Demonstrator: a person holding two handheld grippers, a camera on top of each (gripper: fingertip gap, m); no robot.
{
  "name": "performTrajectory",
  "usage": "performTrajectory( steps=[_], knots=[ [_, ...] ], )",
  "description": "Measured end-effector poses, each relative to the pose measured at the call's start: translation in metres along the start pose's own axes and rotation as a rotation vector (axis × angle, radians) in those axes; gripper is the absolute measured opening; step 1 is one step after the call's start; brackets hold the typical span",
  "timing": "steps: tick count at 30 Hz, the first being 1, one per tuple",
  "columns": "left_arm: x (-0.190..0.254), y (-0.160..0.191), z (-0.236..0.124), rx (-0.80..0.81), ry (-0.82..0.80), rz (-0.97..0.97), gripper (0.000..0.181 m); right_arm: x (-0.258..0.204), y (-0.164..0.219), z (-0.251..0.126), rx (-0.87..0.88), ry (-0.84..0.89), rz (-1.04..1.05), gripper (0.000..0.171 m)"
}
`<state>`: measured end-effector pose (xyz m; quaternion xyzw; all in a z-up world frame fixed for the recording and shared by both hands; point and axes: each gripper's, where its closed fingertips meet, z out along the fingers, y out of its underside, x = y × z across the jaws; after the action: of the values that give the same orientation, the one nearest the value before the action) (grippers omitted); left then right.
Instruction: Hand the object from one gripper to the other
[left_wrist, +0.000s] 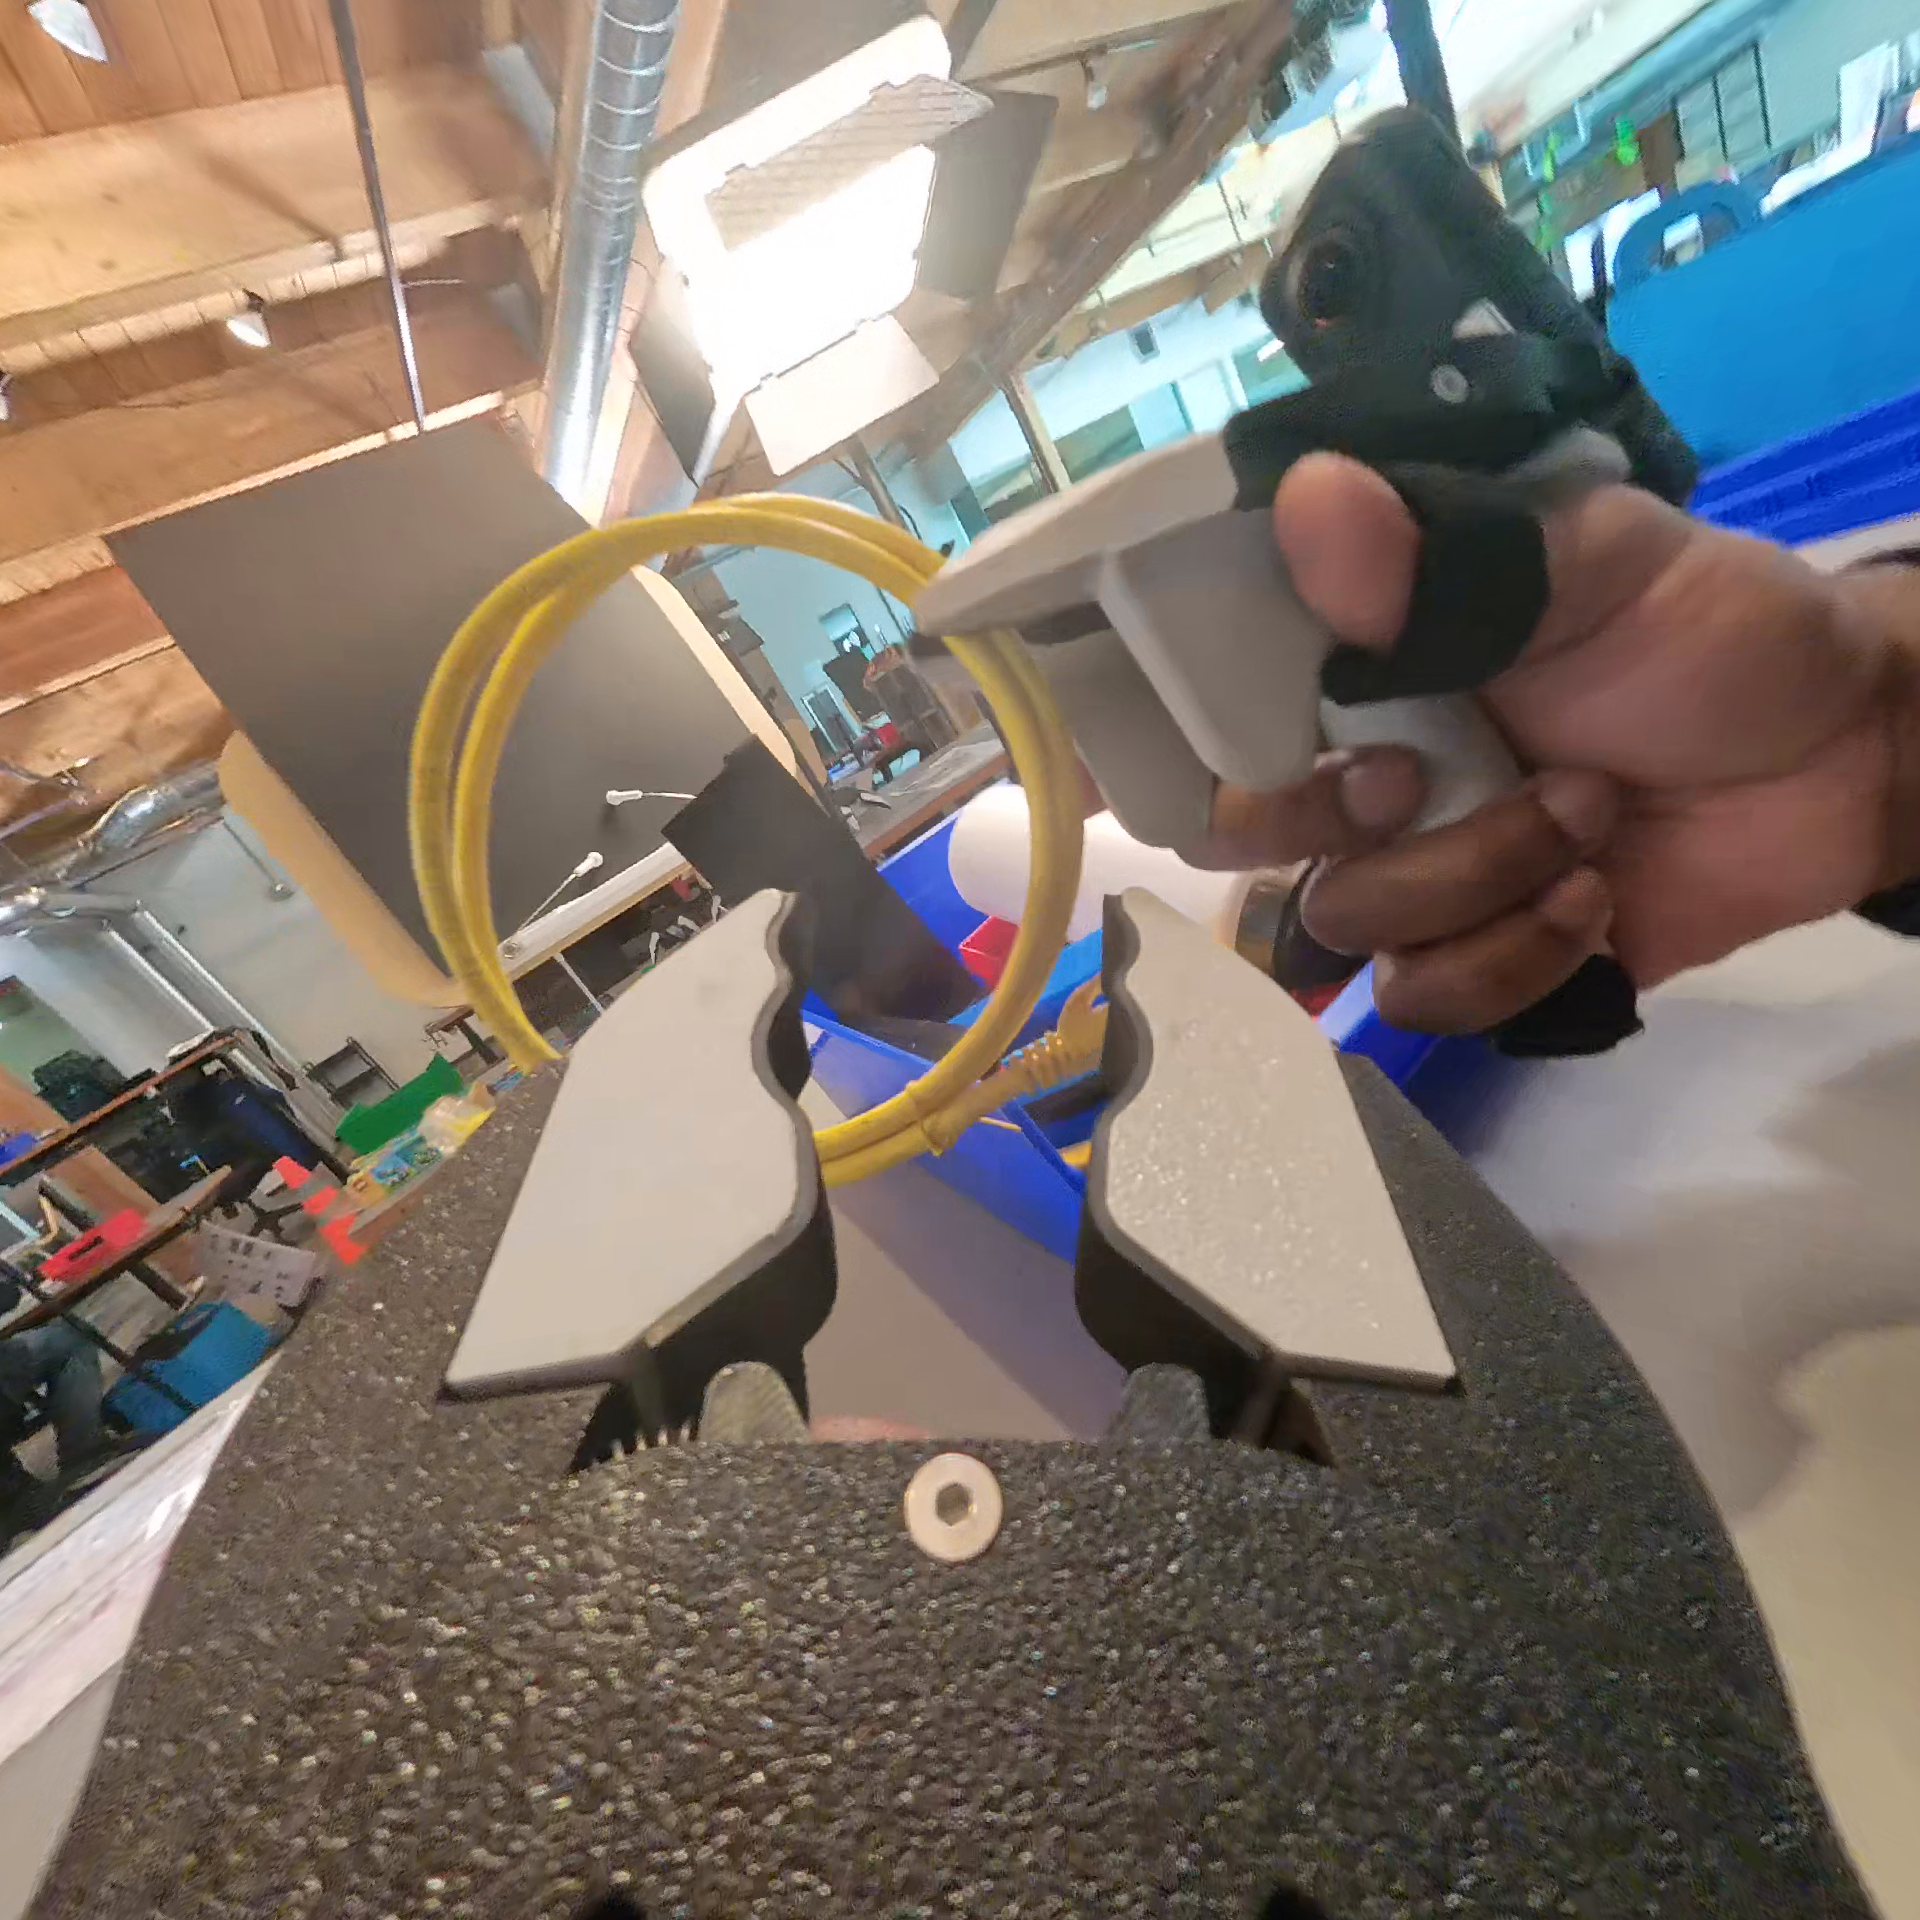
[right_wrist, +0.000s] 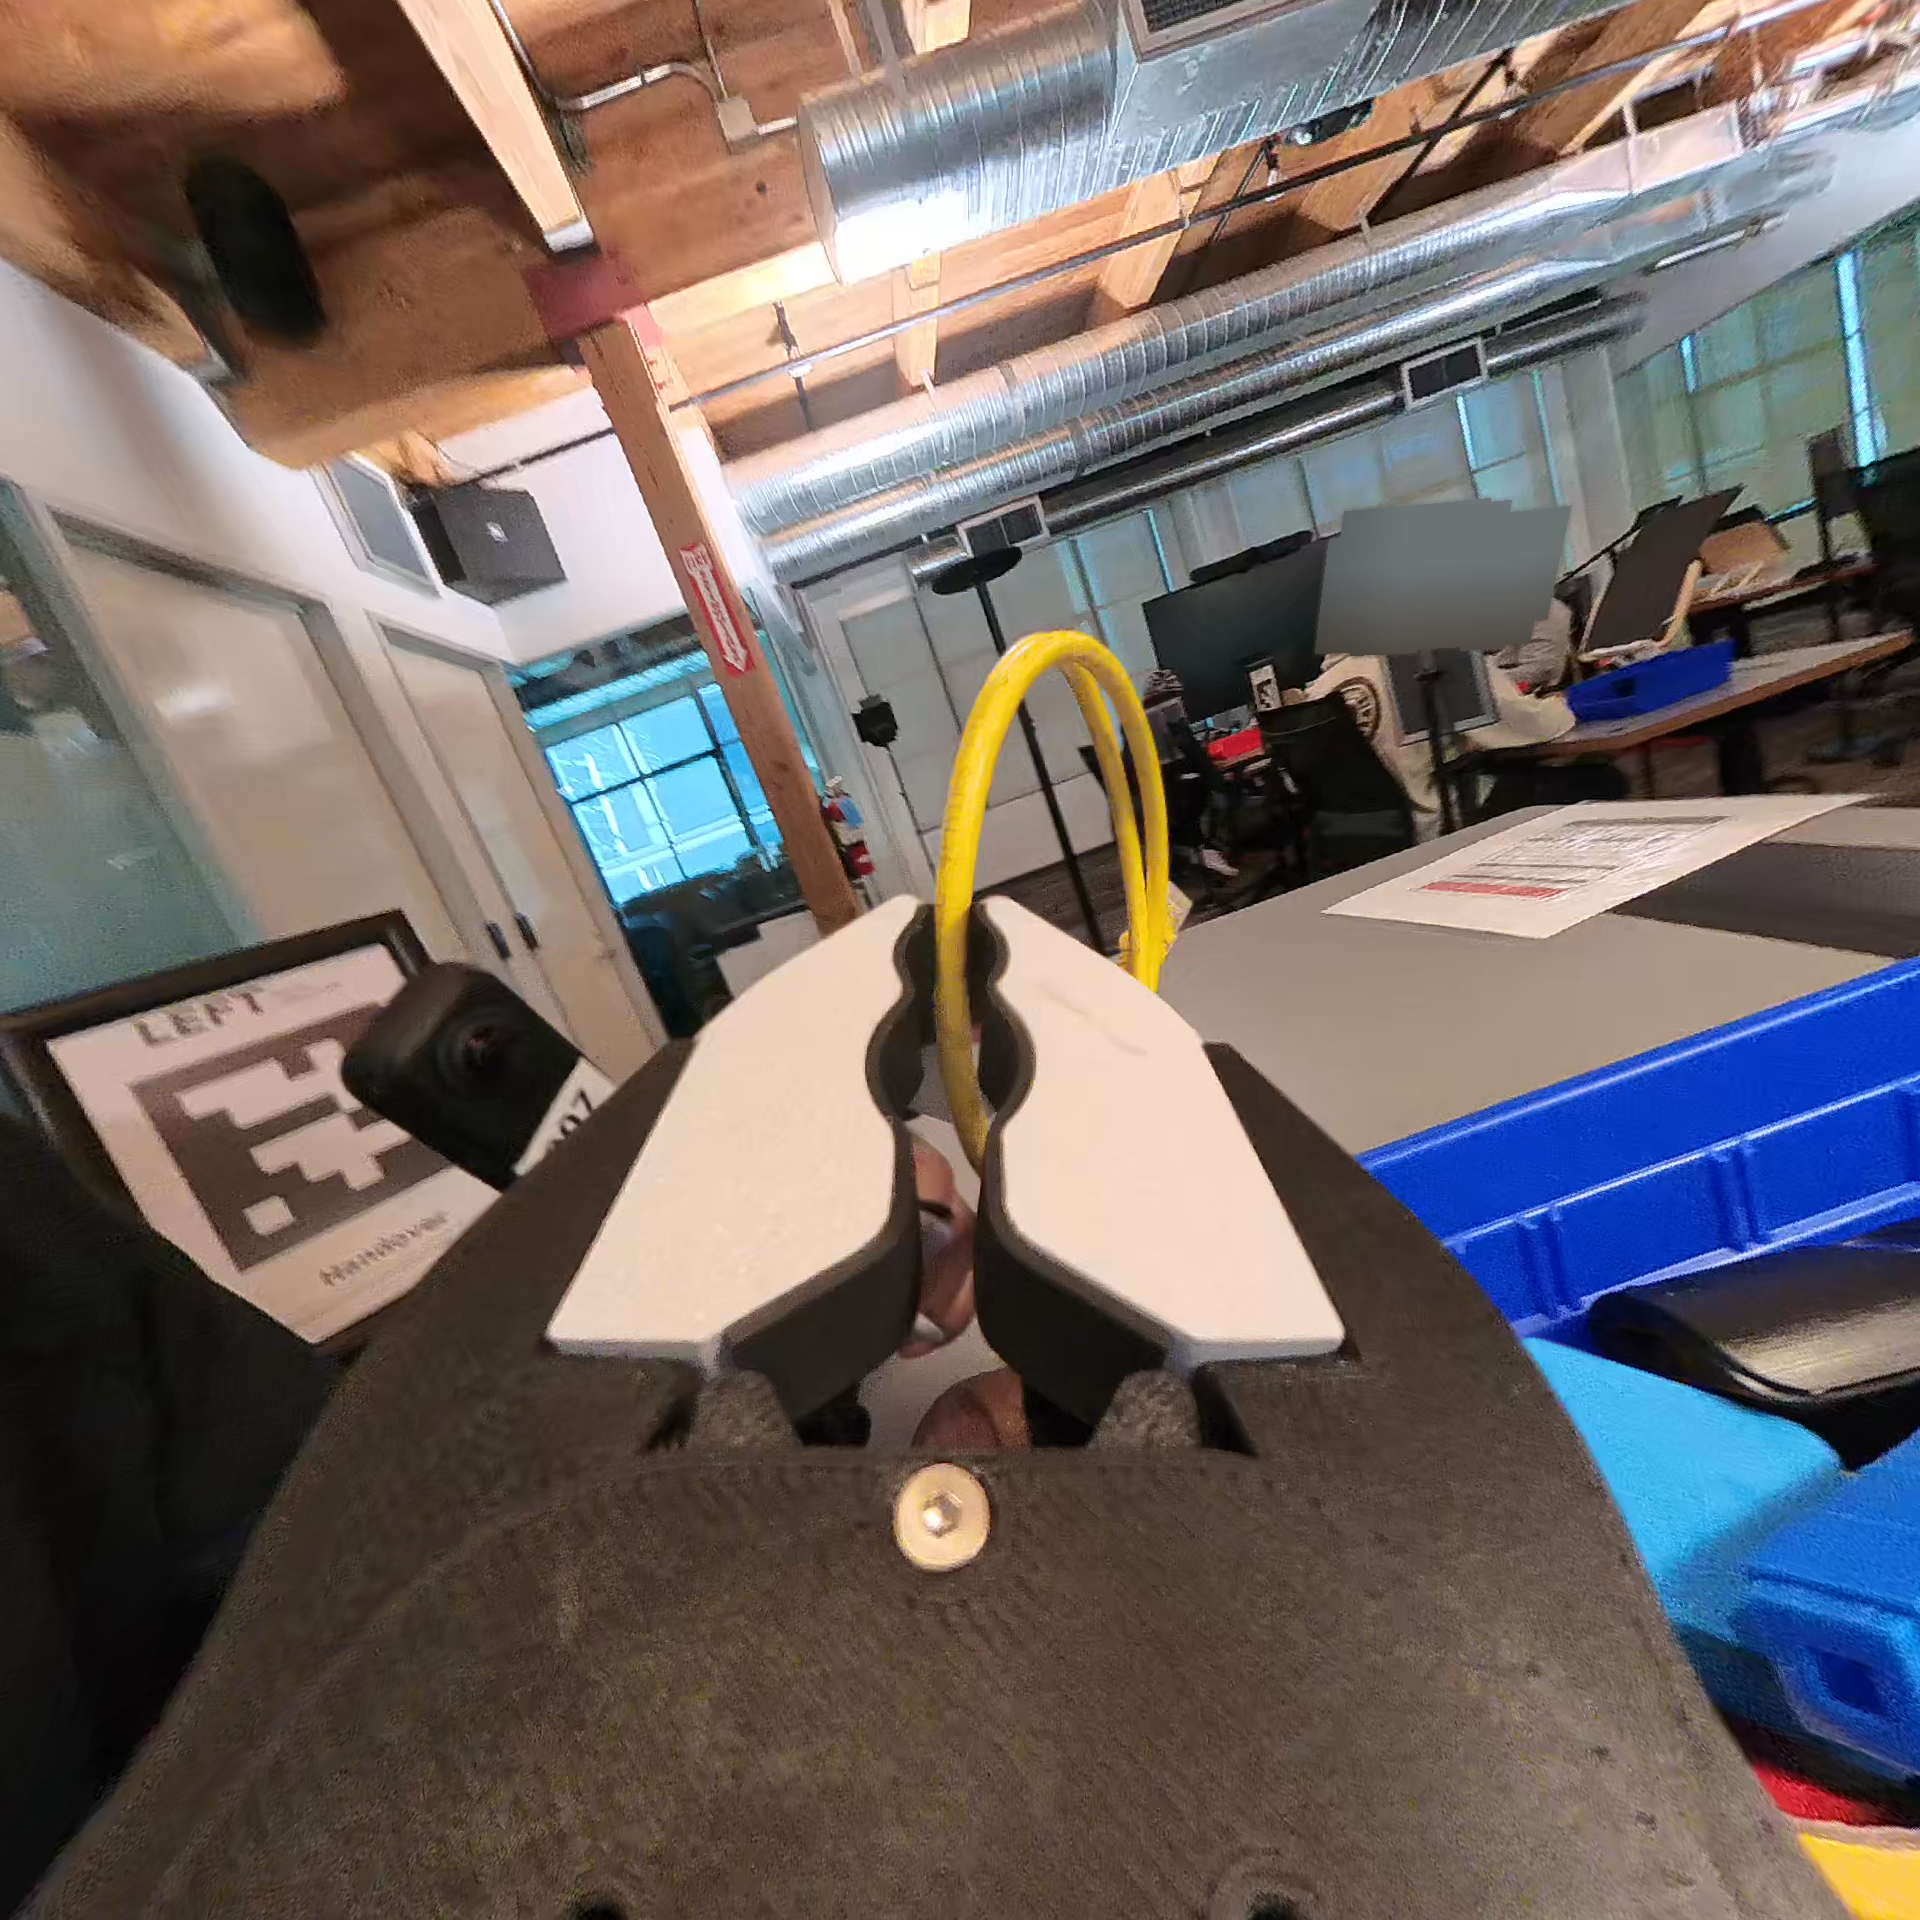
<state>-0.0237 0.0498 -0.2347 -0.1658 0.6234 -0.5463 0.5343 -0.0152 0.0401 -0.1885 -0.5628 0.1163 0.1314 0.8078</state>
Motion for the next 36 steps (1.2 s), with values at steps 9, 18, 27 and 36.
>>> performTrajectory(
  steps=[9,18,27,36],
  knots=[
    [0.020,0.028,0.008,-0.149,0.057,0.149,0.017,0.009,0.008,0.000,-0.014,-0.023,0.212,0.005],
    [0.024,0.034,0.009,-0.190,0.070,0.111,0.021,0.012,0.018,0.002,-0.058,-0.015,0.222,0.006],
    [0.032,0.036,0.009,-0.201,0.141,-0.003,0.025,0.000,0.037,0.008,-0.129,-0.057,0.230,0.005],
    [0.006,0.036,0.005,-0.205,0.032,-0.120,0.006,0.009,0.027,0.008,-0.077,0.072,0.308,0.021]
  ],
)
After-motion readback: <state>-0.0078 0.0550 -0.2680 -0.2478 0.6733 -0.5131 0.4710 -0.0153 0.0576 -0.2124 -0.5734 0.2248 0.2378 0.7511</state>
